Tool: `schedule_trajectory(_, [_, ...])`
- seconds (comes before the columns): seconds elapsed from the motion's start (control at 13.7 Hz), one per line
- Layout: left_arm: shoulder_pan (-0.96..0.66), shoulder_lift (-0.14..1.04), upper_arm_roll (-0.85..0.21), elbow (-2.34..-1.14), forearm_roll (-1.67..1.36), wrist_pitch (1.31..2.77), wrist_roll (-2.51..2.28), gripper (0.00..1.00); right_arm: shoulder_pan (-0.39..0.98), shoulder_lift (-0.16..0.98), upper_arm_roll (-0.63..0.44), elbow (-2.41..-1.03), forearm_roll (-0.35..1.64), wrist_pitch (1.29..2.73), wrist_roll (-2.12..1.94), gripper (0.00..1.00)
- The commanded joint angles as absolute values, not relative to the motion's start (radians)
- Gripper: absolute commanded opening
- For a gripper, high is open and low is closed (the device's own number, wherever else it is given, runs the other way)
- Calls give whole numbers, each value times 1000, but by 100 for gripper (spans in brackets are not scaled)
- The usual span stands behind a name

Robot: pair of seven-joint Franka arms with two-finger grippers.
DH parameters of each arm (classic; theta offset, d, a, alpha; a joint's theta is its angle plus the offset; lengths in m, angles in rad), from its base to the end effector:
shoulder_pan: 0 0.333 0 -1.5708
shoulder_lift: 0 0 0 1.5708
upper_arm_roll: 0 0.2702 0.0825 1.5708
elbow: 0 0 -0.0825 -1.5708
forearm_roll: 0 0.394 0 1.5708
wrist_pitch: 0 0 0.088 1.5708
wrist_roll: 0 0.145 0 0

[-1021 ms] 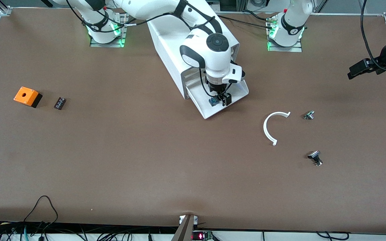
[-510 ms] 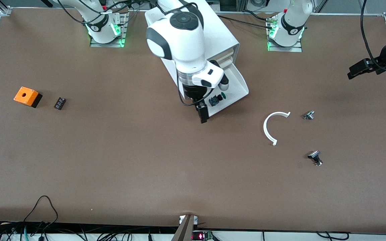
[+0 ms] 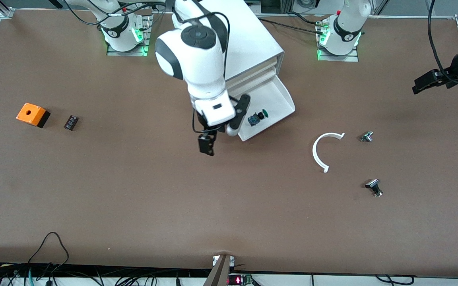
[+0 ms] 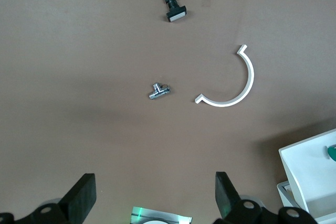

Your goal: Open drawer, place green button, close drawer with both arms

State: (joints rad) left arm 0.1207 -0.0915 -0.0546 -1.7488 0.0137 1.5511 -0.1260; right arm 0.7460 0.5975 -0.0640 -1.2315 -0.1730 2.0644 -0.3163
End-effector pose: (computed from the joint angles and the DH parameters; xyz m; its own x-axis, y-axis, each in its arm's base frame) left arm 0.5280 0.0362 0.5042 0.9761 0.1916 -0.1029 0.1892 -0.9814 -0.0318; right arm 0.5793 0.4637 0.3711 0.4501 0.8802 0.1503 0.8405 -0.4745 0.2615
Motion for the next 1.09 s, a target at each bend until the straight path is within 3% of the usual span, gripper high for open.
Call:
schedule_trajectory(0.0, [126, -80, -61, -1727, 29, 1536, -132, 100, 716, 568, -71, -1295, -158, 1993, 43, 100])
schedule_trajectory(0.22, [126, -80, -64, -1727, 29, 1536, -133, 100, 651, 569, -71, -1314, -141, 1904, 244, 100])
schedule_trajectory(0.66, [126, -80, -66, -1729, 29, 1532, -132, 100, 344, 467, -69, -1494, -106, 1885, 242, 100])
schedule_trajectory(1.02, [130, -78, -58, -1729, 29, 1531, -130, 100, 131, 261, -25, -1591, -104, 1801, 155, 100])
